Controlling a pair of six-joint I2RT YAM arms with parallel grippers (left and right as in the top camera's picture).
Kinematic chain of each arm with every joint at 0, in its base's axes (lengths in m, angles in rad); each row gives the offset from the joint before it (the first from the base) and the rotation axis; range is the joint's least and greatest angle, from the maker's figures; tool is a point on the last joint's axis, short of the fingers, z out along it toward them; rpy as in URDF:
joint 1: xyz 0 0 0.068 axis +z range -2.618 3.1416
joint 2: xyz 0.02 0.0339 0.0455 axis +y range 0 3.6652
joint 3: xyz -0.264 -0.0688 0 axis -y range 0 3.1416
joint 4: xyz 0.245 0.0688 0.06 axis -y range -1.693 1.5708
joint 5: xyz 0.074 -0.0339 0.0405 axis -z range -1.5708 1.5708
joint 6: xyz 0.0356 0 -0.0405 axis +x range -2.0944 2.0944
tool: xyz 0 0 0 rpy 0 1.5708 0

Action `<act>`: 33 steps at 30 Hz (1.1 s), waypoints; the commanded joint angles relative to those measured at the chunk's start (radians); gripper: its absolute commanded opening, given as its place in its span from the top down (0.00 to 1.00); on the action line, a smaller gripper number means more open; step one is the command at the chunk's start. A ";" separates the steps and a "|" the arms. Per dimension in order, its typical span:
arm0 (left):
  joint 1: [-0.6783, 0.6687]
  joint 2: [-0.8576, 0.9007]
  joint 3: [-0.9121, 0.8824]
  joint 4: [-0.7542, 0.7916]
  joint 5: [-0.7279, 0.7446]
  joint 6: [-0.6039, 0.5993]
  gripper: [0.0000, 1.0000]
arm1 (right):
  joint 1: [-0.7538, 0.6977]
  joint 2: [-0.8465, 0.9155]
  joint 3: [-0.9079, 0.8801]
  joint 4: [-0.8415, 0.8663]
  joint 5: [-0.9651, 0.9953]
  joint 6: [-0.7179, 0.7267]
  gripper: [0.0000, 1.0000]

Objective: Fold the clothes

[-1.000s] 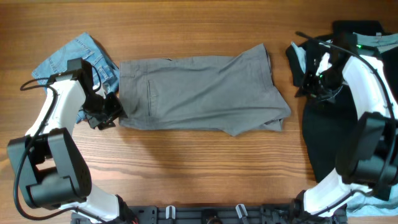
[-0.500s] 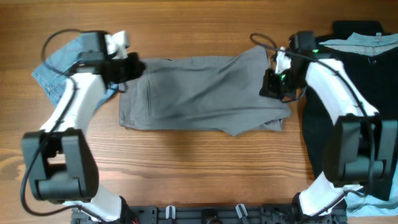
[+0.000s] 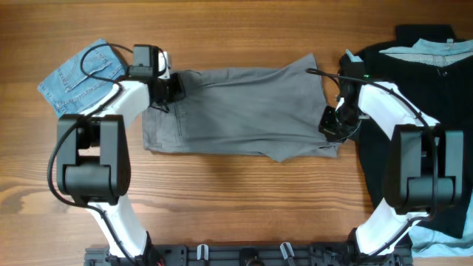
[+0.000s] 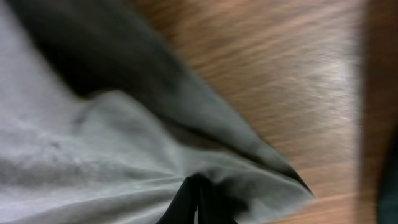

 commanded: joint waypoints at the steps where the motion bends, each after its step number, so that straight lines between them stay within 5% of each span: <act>1: 0.083 0.021 0.032 -0.013 0.068 -0.029 0.66 | -0.097 0.013 -0.017 -0.030 0.204 0.044 0.95; 5: 0.112 -0.035 0.072 -0.047 0.222 -0.020 0.59 | -0.165 0.005 0.023 -0.074 0.145 -0.044 0.96; 10: 0.111 -0.180 0.093 -0.245 0.232 0.083 0.52 | -0.167 -0.108 0.086 -0.099 0.005 -0.157 0.89; 13: 0.111 -0.259 0.093 -0.449 0.086 0.125 0.44 | -0.164 -0.223 0.103 -0.052 -0.280 -0.304 0.82; 17: 0.117 -0.259 0.076 -0.636 -0.046 0.114 0.50 | -0.116 -0.251 0.098 -0.030 -0.366 -0.352 0.89; 21: 0.150 -0.252 -0.027 -0.663 -0.192 -0.034 0.38 | -0.026 -0.187 0.057 -0.005 -0.366 -0.333 0.92; 26: 0.201 -0.252 -0.074 -0.614 -0.142 -0.018 0.30 | 0.033 -0.009 0.036 0.048 -0.276 -0.225 0.96; 33: 0.201 -0.252 -0.080 -0.558 -0.068 0.061 0.03 | -0.103 0.158 0.036 0.000 -0.118 -0.039 0.96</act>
